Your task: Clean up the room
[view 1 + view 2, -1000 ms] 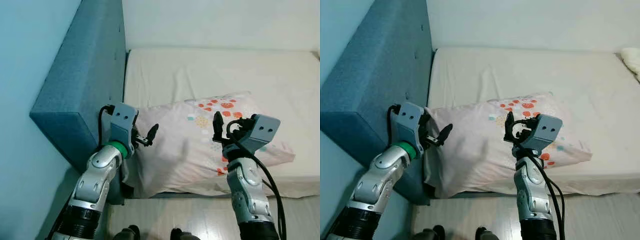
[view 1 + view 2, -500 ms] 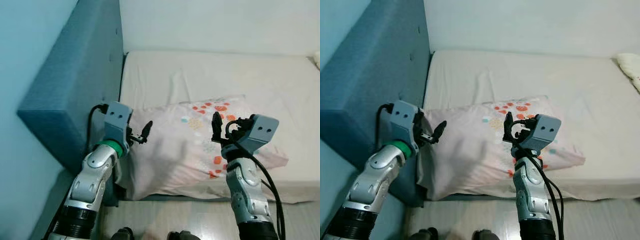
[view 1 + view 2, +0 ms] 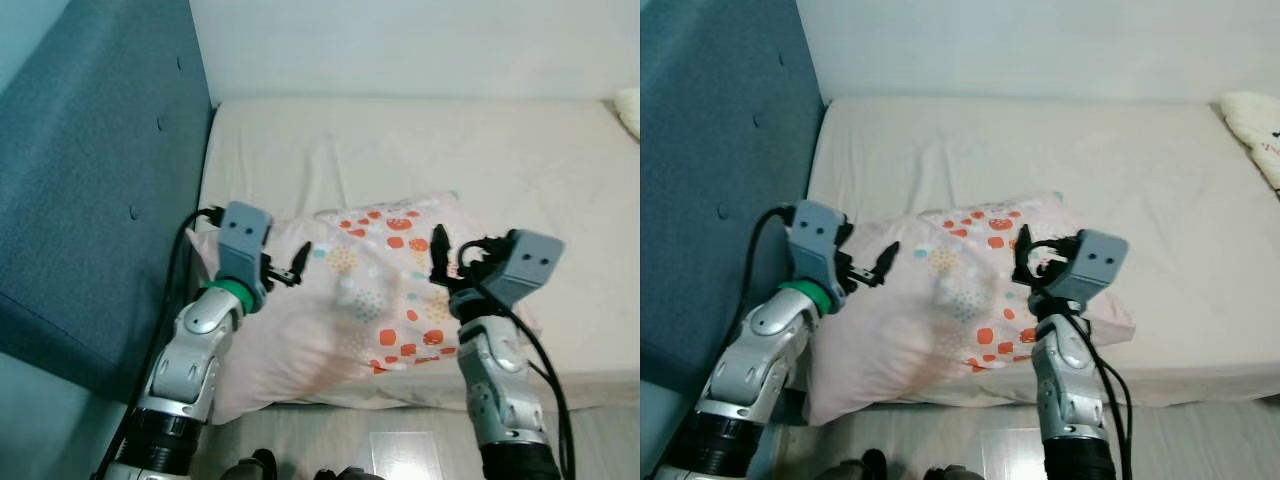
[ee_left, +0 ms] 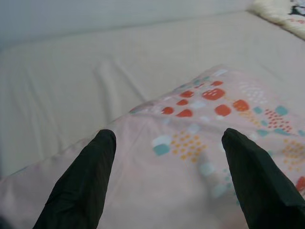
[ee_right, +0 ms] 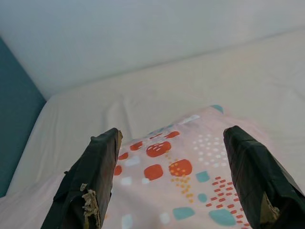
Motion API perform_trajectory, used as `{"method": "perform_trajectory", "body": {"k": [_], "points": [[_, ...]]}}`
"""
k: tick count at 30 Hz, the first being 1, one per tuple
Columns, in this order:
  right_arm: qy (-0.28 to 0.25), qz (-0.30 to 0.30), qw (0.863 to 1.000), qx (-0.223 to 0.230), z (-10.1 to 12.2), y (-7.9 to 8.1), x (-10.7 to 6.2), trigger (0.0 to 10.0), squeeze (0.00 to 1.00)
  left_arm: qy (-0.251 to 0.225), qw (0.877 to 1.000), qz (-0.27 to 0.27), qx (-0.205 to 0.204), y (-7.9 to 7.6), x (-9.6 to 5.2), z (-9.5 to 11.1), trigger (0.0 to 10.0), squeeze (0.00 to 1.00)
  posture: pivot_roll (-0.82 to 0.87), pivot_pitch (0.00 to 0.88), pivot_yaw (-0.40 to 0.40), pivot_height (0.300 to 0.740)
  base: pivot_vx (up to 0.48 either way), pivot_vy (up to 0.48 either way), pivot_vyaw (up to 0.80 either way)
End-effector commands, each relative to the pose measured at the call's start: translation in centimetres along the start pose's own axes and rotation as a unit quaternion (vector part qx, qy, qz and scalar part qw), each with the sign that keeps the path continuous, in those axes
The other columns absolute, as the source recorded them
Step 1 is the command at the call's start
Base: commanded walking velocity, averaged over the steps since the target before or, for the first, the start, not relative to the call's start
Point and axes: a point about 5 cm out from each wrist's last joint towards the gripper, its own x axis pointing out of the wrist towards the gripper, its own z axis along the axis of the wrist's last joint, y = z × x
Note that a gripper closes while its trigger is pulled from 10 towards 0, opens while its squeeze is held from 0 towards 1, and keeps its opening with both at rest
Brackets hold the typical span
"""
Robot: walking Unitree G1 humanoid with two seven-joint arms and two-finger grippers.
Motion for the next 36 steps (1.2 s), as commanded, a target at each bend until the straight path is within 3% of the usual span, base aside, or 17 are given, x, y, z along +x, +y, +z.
{"method": "perform_trajectory", "body": {"k": [1,9,17,36], "points": [[0.014,-0.001,1.000,-0.002,-0.66,-0.10,-0.35,10.0,0.00,0.027,1.000,0.008,0.002,0.22,-0.32,-1.32,10.0,0.00,0.04,0.150,0.021,0.739,0.000,0.000,0.00],[0.014,0.001,1.000,-0.003,-0.64,-0.08,-0.29,10.0,0.00,0.020,1.000,0.009,0.006,0.31,-0.34,-1.23,10.0,0.00,0.04,0.150,0.021,0.739,0.000,0.000,0.00],[0.014,0.001,1.000,-0.003,-0.60,-0.06,-0.28,10.0,0.00,0.017,1.000,0.010,0.005,0.33,-0.23,-1.12,10.0,0.00,0.04,0.150,0.019,0.739,0.038,-0.418,0.00],[0.016,-0.001,1.000,-0.003,-0.70,-0.13,-0.47,10.0,0.00,0.024,1.000,0.013,-0.003,0.22,-0.29,-1.25,10.0,0.00,0.04,0.157,0.018,0.739,0.058,0.000,0.00]]}}
